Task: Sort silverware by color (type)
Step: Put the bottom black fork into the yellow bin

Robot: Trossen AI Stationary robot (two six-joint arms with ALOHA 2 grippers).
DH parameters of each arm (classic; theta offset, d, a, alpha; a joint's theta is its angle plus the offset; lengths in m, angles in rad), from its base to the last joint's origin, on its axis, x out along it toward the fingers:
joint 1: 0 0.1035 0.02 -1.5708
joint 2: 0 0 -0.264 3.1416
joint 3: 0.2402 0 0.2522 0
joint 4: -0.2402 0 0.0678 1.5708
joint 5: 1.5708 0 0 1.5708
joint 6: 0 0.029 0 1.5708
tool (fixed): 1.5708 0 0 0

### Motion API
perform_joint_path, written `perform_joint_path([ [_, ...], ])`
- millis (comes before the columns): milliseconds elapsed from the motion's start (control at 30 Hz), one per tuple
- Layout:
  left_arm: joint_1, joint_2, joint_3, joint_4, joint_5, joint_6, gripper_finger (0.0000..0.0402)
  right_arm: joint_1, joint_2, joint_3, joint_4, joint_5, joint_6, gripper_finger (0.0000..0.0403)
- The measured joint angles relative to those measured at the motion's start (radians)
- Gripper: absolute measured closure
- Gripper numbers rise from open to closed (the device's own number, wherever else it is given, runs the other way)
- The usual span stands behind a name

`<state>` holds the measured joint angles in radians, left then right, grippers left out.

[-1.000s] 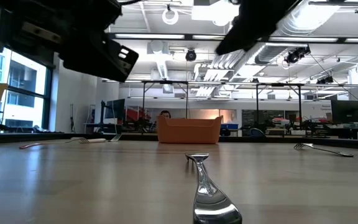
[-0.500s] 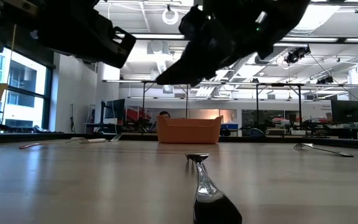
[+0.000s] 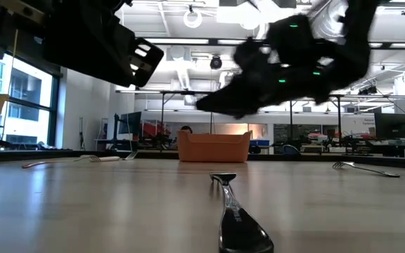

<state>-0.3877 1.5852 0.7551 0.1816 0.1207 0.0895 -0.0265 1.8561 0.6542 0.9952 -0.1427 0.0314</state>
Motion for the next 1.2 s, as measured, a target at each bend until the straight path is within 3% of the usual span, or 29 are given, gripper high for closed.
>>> perform_joint_path([
  [267, 0.046, 0.075, 0.097, -0.047, 0.058, 0.027, 0.0401, 0.042, -0.263, -0.300, 0.109, 0.198, 0.058, 0.0403],
  [533, 0.053, 0.274, 0.362, -0.291, 0.078, 0.312, 0.0372, 0.047, -0.478, -0.410, 0.076, 0.249, 0.015, 0.0403],
  [867, 0.046, 0.413, 0.546, -0.442, 0.034, 0.575, 0.0283, 0.047, -0.480, -0.413, 0.020, 0.257, 0.039, 0.0403],
  [1200, 0.048, 0.527, 0.616, -0.430, -0.044, 0.735, 0.0271, 0.047, -0.466, -0.399, -0.001, 0.273, 0.039, 0.0403],
])
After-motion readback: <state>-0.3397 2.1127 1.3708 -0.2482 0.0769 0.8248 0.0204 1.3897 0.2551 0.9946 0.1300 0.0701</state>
